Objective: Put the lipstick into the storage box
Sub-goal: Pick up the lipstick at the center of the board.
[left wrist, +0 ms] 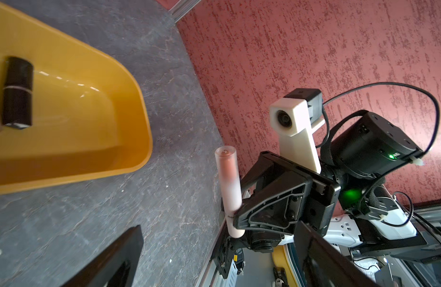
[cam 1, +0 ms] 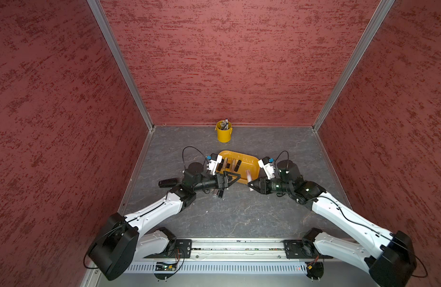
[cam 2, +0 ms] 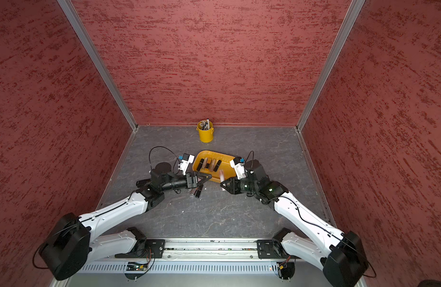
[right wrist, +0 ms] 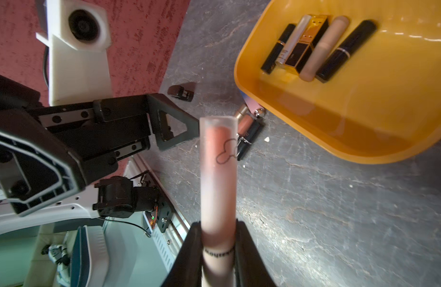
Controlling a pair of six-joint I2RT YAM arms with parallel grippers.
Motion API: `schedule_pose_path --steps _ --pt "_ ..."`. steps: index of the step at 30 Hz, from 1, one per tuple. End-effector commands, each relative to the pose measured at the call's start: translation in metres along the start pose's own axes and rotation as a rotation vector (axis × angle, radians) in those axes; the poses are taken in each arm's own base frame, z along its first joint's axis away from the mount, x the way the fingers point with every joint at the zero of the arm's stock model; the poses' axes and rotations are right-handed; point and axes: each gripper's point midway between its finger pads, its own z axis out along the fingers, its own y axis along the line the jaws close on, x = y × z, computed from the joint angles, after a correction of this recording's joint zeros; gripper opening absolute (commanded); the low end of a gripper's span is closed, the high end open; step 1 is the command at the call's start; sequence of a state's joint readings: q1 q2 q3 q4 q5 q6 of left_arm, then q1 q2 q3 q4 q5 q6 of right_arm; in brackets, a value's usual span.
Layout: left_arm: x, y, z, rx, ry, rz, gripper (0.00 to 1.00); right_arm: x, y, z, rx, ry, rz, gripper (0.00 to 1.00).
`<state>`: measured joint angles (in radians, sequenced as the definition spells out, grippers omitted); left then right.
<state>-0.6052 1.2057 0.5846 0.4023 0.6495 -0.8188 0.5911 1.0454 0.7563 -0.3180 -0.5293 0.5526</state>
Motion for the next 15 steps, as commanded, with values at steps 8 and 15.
schedule_pose_path --steps 8,15 --pt "-0.023 -0.027 0.039 0.135 0.026 0.057 0.91 -0.029 0.037 -0.012 -0.2 -0.058 -0.024 0.17" --pt "-0.025 -0.031 0.054 0.172 0.056 0.043 0.73 -0.032 0.034 -0.014 -0.198 -0.062 -0.019 0.17"
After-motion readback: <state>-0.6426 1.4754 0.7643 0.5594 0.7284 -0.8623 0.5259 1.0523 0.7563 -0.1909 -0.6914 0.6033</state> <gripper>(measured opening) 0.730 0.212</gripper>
